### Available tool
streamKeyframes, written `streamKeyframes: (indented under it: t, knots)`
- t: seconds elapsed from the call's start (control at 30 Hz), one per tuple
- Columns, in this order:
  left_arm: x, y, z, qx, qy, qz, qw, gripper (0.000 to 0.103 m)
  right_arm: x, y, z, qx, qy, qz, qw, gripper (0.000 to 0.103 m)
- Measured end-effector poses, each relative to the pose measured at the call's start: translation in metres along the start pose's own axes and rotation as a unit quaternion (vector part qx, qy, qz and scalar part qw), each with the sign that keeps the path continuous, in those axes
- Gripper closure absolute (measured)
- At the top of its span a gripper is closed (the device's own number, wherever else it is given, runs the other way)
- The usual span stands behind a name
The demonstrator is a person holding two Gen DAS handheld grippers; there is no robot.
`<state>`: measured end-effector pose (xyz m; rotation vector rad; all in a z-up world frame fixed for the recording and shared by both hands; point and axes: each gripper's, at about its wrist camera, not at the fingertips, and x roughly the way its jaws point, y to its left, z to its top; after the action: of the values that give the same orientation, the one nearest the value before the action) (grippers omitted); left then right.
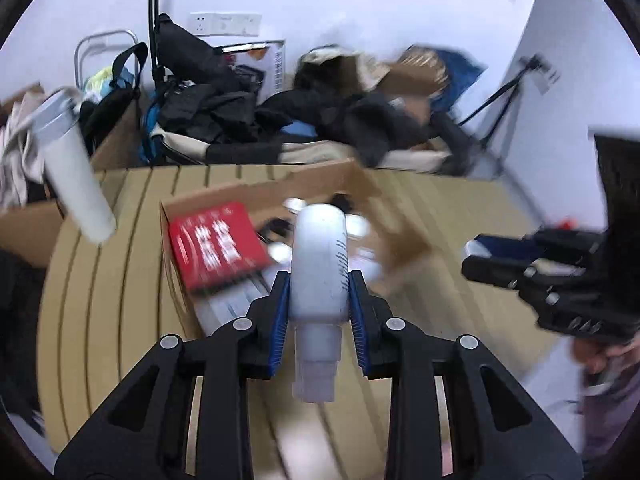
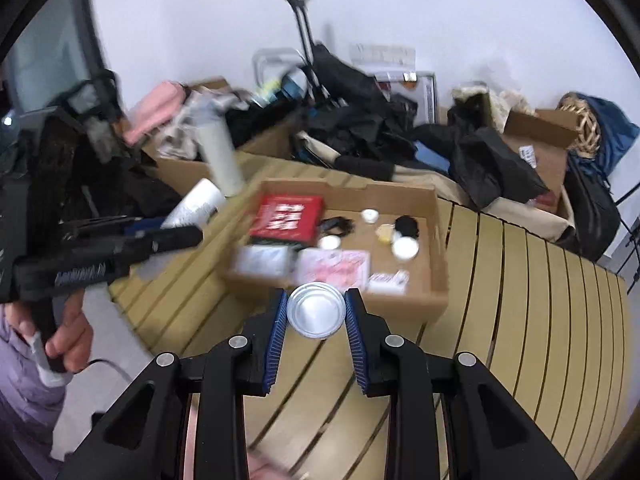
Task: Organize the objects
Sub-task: 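Carry the spray bottle and white lid into the tray with both tools, then open both tools to release the bottle and lid in the tray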
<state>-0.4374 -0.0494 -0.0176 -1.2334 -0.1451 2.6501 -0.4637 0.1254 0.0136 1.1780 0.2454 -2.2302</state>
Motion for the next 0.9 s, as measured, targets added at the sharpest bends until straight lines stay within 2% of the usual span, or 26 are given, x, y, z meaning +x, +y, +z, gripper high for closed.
streamKeyframes:
  t: [0.07,0.13,0.23,0.3,0.33,0.4,0.47,0.63,0.73,0.77,0.8,0.83,0.87,0.9]
  knots:
    - [0.052,0.003,0.008,0.017,0.043,0.01,0.9989,0.079,0.053,-0.026,0.024,0.013,0.05,-0.003,0.999,0.071]
    - [0.096,0.009,0.009,0.023,0.081,0.013,0.9963,0.079,0.095,-0.043,0.033,0.018,0.088,-0.019,0.996,0.071]
    - [0.14,0.029,0.004,0.005,0.101,0.046,0.9938,0.079,0.152,-0.066,0.035,0.022,0.136,-0.054,0.989,0.071]
    - [0.147,0.042,0.01,-0.009,0.1,0.024,0.9947,0.079,0.17,-0.081,0.025,0.038,0.152,-0.063,0.986,0.071]
    - [0.146,0.046,0.015,-0.013,0.089,0.024,0.9956,0.079,0.175,-0.086,0.017,0.047,0.154,-0.065,0.985,0.071]
    - [0.145,0.047,0.026,0.012,0.065,0.041,0.9969,0.079,0.177,-0.09,0.001,0.056,0.149,-0.068,0.985,0.071]
    - [0.152,0.048,0.036,0.018,0.075,0.052,0.9957,0.079,0.168,-0.085,-0.006,0.061,0.129,-0.073,0.987,0.071]
    - [0.149,0.015,0.053,-0.005,0.084,-0.046,0.9954,0.079,0.146,-0.088,0.001,0.089,0.095,-0.061,0.99,0.071]
    - [0.155,-0.005,0.055,-0.002,0.105,-0.048,0.9934,0.077,0.141,-0.102,0.009,0.113,0.106,-0.051,0.987,0.07]
    - [0.155,-0.01,0.054,-0.002,0.109,-0.046,0.9929,0.072,0.14,-0.103,0.01,0.113,0.113,-0.043,0.986,0.068]
    - [0.155,-0.013,0.055,-0.001,0.114,-0.052,0.9921,0.067,0.137,-0.103,0.01,0.112,0.119,-0.04,0.986,0.057]
    - [0.149,-0.018,0.054,0.001,0.118,-0.061,0.9911,0.053,0.132,-0.101,0.01,0.107,0.119,-0.041,0.986,0.036]
    - [0.144,-0.021,0.057,0.001,0.117,-0.063,0.9912,0.046,0.126,-0.1,0.01,0.104,0.115,-0.043,0.987,0.026]
    - [0.136,-0.023,0.059,0.005,0.111,-0.062,0.9918,0.046,0.122,-0.1,0.012,0.103,0.108,-0.044,0.988,0.018]
